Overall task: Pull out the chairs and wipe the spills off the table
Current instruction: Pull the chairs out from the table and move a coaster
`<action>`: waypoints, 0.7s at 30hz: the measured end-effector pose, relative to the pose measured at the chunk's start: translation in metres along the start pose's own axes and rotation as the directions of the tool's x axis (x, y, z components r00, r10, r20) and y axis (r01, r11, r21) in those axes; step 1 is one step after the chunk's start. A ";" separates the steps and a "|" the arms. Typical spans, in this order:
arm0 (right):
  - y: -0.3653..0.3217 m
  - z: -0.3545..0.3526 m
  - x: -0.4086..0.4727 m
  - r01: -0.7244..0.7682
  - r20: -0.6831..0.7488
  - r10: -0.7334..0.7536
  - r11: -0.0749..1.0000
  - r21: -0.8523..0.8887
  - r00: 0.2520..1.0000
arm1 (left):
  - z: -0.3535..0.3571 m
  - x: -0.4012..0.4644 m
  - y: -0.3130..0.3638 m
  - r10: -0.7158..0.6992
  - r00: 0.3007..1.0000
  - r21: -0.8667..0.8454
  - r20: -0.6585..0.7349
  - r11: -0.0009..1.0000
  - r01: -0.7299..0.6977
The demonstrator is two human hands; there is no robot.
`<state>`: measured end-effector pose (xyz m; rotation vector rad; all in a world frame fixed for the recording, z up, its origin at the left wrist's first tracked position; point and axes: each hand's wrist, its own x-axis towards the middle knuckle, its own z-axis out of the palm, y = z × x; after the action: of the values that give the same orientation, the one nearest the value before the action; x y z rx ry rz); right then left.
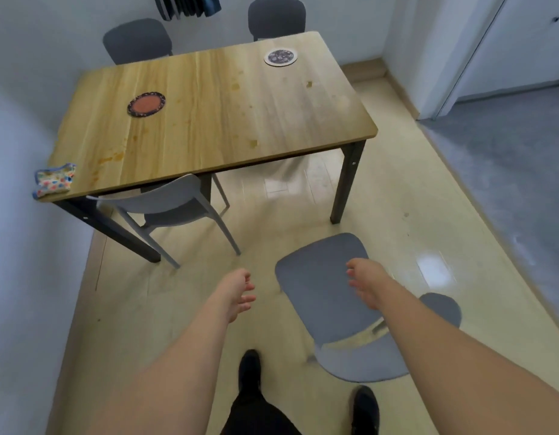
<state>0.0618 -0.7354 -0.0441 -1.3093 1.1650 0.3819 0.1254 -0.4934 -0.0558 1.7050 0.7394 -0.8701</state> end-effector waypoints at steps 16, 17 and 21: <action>0.083 -0.162 0.036 -0.273 -0.160 0.315 0.932 0.240 0.936 | 0.206 -0.081 -0.108 -0.414 0.910 -0.320 0.007 0.862 0.394; 0.082 -0.162 0.037 -0.256 -0.151 0.297 0.937 0.239 0.943 | 0.205 -0.081 -0.108 -0.437 0.900 -0.350 0.002 0.842 0.410; 0.069 -0.175 0.035 -0.279 -0.053 0.300 0.928 0.246 0.952 | 0.203 -0.074 -0.097 -0.451 0.890 -0.415 -0.064 0.823 0.388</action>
<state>-0.0549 -0.8820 -0.0811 -0.9562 1.4410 0.3878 -0.0339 -0.6661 -0.0840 1.2735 1.3456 -0.8135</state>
